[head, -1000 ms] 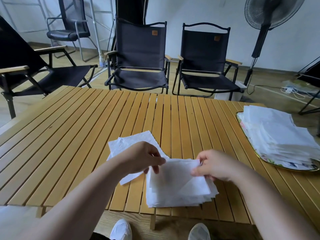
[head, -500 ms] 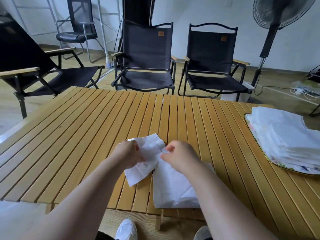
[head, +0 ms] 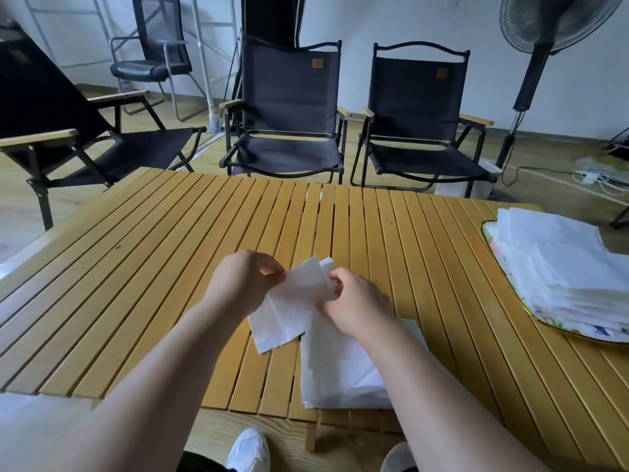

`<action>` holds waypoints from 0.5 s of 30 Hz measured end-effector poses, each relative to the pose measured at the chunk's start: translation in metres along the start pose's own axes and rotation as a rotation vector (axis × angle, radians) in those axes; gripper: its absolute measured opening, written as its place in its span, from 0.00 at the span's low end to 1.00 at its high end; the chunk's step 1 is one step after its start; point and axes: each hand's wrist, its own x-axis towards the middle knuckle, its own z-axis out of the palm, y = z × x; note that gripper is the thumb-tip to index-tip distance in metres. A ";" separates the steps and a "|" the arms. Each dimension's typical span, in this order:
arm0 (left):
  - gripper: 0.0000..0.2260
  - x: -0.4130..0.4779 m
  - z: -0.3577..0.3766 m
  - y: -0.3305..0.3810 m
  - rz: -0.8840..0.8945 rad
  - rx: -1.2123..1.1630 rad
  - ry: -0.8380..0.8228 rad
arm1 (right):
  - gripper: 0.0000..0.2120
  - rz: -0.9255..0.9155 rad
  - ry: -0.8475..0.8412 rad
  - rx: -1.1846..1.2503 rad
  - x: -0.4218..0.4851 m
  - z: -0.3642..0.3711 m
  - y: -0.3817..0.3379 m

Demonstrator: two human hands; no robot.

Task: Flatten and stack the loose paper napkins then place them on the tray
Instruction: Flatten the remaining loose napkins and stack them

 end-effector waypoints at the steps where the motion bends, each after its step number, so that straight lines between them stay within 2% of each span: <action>1: 0.07 -0.001 -0.001 0.002 0.034 -0.004 0.022 | 0.26 -0.012 0.015 0.018 0.000 -0.001 0.002; 6: 0.07 -0.006 -0.007 0.016 0.203 -0.093 0.086 | 0.30 -0.080 0.076 0.223 0.003 -0.009 0.008; 11: 0.03 -0.016 -0.016 0.031 0.205 -0.419 0.069 | 0.08 -0.157 0.079 0.635 -0.003 -0.036 0.026; 13: 0.04 -0.022 -0.021 0.038 0.148 -0.565 -0.038 | 0.07 -0.191 0.103 0.807 -0.011 -0.051 0.037; 15: 0.07 -0.029 -0.026 0.047 0.082 -0.691 -0.283 | 0.04 -0.159 0.083 0.909 -0.020 -0.066 0.050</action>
